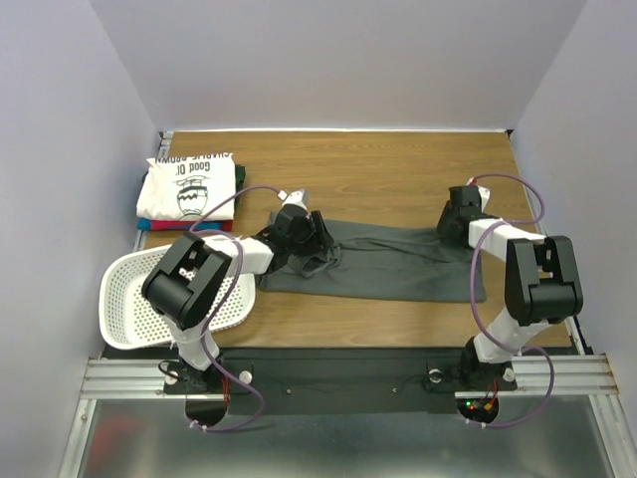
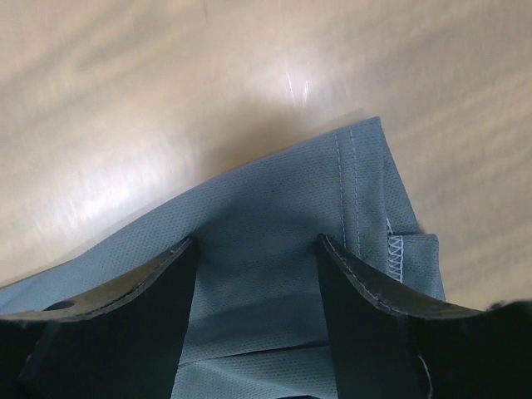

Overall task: Fold and stack the t-shirts
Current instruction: Fold the tshirt

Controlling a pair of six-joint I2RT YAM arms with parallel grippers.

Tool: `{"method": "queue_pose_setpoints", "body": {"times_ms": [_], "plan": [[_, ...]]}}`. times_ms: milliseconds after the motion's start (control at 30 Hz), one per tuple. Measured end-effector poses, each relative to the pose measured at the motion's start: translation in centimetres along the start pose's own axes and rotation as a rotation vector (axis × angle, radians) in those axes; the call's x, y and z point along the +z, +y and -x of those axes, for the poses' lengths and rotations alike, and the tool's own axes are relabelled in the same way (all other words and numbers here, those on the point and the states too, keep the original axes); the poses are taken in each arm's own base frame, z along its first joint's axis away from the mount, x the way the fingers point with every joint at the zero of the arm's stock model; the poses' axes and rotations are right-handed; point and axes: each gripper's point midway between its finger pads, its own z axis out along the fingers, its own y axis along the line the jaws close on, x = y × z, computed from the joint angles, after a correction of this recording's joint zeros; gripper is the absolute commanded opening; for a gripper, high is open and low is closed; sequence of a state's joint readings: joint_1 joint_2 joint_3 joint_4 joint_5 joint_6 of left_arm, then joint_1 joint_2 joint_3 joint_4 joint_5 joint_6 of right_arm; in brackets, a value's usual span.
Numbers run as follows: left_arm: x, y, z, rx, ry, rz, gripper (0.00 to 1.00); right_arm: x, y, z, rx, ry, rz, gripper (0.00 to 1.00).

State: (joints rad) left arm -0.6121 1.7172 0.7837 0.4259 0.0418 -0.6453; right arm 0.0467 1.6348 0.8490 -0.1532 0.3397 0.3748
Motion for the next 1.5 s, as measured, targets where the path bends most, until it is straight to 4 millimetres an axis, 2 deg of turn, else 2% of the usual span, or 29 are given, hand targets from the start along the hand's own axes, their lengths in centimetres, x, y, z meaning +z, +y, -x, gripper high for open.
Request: {"method": "queue_pose_setpoints", "body": {"times_ms": [400, 467, 633, 800, 900, 967, 1133, 1233, 1400, 1500], "plan": [[4.1, 1.2, 5.4, 0.093, -0.010, 0.020, 0.70, 3.9, 2.8, 5.3, 0.016, -0.056, 0.012, 0.65], [4.4, 1.5, 6.2, 0.118, -0.009, 0.032, 0.71, 4.3, 3.1, 5.7, 0.011, -0.061, 0.014, 0.65], [4.3, 2.1, 6.7, 0.160, 0.010, 0.052, 0.72, 4.2, 2.9, 5.9, -0.014, -0.060, 0.007, 0.66], [4.2, 2.4, 6.3, 0.179, 0.035, 0.065, 0.73, 2.6, 1.5, 5.5, -0.032, -0.067, -0.017, 0.66], [3.7, 2.5, 6.4, 0.182, 0.037, 0.075, 0.75, 0.2, 0.7, 5.5, -0.027, -0.087, -0.006, 0.66], [3.6, 2.6, 6.5, 0.182, 0.037, 0.084, 0.75, -1.2, 0.9, 6.0, -0.021, -0.107, 0.031, 0.67], [3.4, 3.2, 6.1, 0.179, 0.049, 0.109, 0.75, -3.8, 3.3, 6.9, -0.029, -0.138, 0.172, 0.67], [3.3, 3.2, 6.0, 0.178, 0.047, 0.111, 0.75, -4.4, 5.6, 6.0, -0.076, -0.113, 0.256, 0.67], [2.9, 3.4, 5.9, 0.175, 0.047, 0.119, 0.76, -3.6, 8.8, 4.2, -0.168, -0.058, 0.330, 0.66], [2.8, 3.4, 6.1, 0.175, 0.055, 0.129, 0.76, -2.8, 9.7, 3.2, -0.215, -0.028, 0.350, 0.67]]}}
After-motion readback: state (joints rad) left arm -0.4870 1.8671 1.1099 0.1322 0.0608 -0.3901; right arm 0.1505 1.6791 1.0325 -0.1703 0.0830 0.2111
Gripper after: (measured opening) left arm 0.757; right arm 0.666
